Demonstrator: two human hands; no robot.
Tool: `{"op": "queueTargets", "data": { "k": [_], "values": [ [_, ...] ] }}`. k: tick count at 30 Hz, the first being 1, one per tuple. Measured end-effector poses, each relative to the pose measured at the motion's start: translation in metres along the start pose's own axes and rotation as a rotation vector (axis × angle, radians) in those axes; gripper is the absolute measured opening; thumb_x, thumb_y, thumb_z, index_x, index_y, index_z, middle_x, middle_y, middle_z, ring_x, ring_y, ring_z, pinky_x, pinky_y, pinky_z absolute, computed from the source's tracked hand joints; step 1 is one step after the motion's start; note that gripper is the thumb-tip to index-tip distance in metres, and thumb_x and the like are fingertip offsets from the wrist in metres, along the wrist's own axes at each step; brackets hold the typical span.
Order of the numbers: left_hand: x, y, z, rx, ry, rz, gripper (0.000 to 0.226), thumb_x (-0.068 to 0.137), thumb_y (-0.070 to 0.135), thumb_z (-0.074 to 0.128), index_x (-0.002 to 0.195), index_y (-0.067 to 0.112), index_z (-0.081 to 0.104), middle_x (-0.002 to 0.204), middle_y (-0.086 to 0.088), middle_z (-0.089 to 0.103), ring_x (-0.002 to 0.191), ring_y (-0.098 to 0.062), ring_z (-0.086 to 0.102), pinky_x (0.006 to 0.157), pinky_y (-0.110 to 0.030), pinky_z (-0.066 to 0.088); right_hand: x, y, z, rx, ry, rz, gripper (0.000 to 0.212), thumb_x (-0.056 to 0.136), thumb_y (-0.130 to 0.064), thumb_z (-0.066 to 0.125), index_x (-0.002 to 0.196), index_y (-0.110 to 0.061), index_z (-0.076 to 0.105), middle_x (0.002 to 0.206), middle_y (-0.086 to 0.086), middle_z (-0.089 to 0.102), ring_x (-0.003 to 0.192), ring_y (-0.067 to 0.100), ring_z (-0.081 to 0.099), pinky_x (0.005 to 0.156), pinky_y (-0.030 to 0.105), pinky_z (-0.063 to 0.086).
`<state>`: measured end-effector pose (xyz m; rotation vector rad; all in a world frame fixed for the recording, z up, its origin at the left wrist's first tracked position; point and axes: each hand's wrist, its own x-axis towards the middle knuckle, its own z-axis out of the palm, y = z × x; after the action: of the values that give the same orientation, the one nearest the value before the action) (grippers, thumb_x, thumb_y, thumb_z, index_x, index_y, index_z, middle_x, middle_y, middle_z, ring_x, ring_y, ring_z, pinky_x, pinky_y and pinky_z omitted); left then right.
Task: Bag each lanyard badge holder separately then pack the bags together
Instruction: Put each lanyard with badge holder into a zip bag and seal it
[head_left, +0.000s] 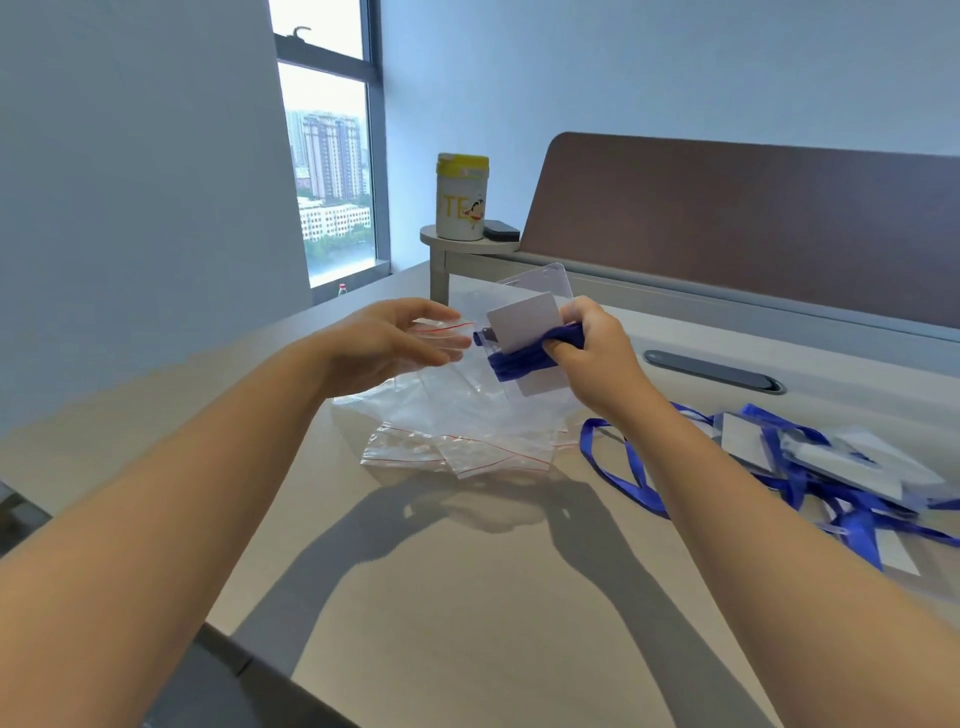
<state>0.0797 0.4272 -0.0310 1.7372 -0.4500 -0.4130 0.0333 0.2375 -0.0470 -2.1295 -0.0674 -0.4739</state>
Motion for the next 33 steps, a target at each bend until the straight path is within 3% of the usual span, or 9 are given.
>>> {"op": "queueTargets", "data": {
  "k": [2,6,12,14,18,21,24,30,33],
  "values": [
    [0.0,0.0,0.001,-0.034,0.093,0.06,0.023,0.085,-0.009,0.051,0.087,0.013,0.059,0.087,-0.005,0.065,0.068,-0.006,0.069,0.063,-0.008,0.054,-0.001,0.0,-0.002,0.028,-0.013,-0.006,0.017,0.09,0.003,0.043,0.1,-0.01,0.047,0.096,0.002,0.049,0.091,0.018,0.047,0.065,0.017,0.042],
    [0.003,-0.001,-0.002,-0.078,0.223,0.102,0.018,0.089,0.004,0.051,0.076,0.01,0.062,0.058,0.004,0.072,0.054,-0.005,0.069,0.065,-0.016,0.056,-0.002,-0.001,-0.006,-0.065,-0.081,-0.019,0.018,0.086,0.004,0.044,0.091,-0.012,0.048,0.089,0.002,0.051,0.089,0.02,0.049,0.071,0.026,0.048],
    [0.006,-0.002,0.002,-0.082,0.267,0.112,0.021,0.089,0.007,0.05,0.073,0.01,0.062,0.05,0.007,0.07,0.051,-0.005,0.069,0.062,-0.016,0.056,0.002,-0.012,-0.006,-0.325,-0.243,0.046,0.016,0.084,-0.002,0.04,0.084,-0.013,0.051,0.091,0.007,0.053,0.084,0.024,0.048,0.062,0.028,0.04],
    [0.007,0.0,0.005,-0.062,0.284,0.124,0.021,0.09,0.008,0.05,0.072,0.011,0.062,0.052,0.007,0.07,0.05,-0.005,0.068,0.06,-0.016,0.056,0.003,-0.019,-0.004,-0.371,-0.256,0.033,0.015,0.088,-0.012,0.039,0.081,-0.01,0.052,0.09,0.009,0.053,0.084,0.025,0.048,0.065,0.031,0.036],
    [0.009,0.007,0.013,-0.071,0.299,0.163,0.022,0.091,0.008,0.05,0.071,0.01,0.061,0.053,0.005,0.069,0.048,-0.003,0.067,0.056,-0.014,0.055,0.002,-0.027,0.002,-0.357,-0.324,0.029,0.046,0.088,-0.047,0.045,0.099,-0.005,0.06,0.097,0.009,0.061,0.09,0.024,0.056,0.077,0.035,0.042],
    [0.007,0.012,0.015,-0.062,0.313,0.18,0.022,0.09,0.01,0.051,0.071,0.012,0.06,0.063,0.0,0.068,0.047,-0.002,0.067,0.058,-0.014,0.055,0.003,-0.029,0.006,-0.553,-0.214,-0.081,0.037,0.084,-0.042,0.058,0.102,-0.011,0.062,0.113,0.007,0.061,0.105,0.022,0.053,0.091,0.036,0.039],
    [0.004,0.014,0.015,-0.021,0.314,0.203,0.02,0.091,0.012,0.05,0.073,0.014,0.06,0.076,-0.002,0.065,0.049,0.0,0.066,0.057,-0.013,0.054,0.002,-0.028,0.01,-0.614,-0.067,-0.168,0.029,0.083,-0.036,0.061,0.104,-0.016,0.062,0.128,0.005,0.047,0.122,0.022,0.037,0.102,0.037,0.027],
    [-0.005,0.011,0.005,0.03,0.319,0.215,0.015,0.088,0.013,0.055,0.073,0.016,0.058,0.053,0.013,0.069,0.053,0.001,0.067,0.067,-0.015,0.052,0.002,-0.034,0.01,-0.38,0.002,-0.14,0.025,0.083,-0.03,0.062,0.091,-0.007,0.065,0.124,0.008,0.056,0.117,0.023,0.047,0.102,0.04,0.032],
    [-0.012,0.015,-0.001,0.036,0.4,0.243,0.017,0.087,0.01,0.056,0.071,0.016,0.058,0.057,0.012,0.068,0.054,0.0,0.067,0.06,-0.01,0.052,0.0,-0.045,0.008,-0.209,0.019,-0.154,0.024,0.081,-0.028,0.064,0.085,-0.005,0.064,0.109,0.01,0.062,0.095,0.018,0.05,0.082,0.027,0.039]
  ]
}}
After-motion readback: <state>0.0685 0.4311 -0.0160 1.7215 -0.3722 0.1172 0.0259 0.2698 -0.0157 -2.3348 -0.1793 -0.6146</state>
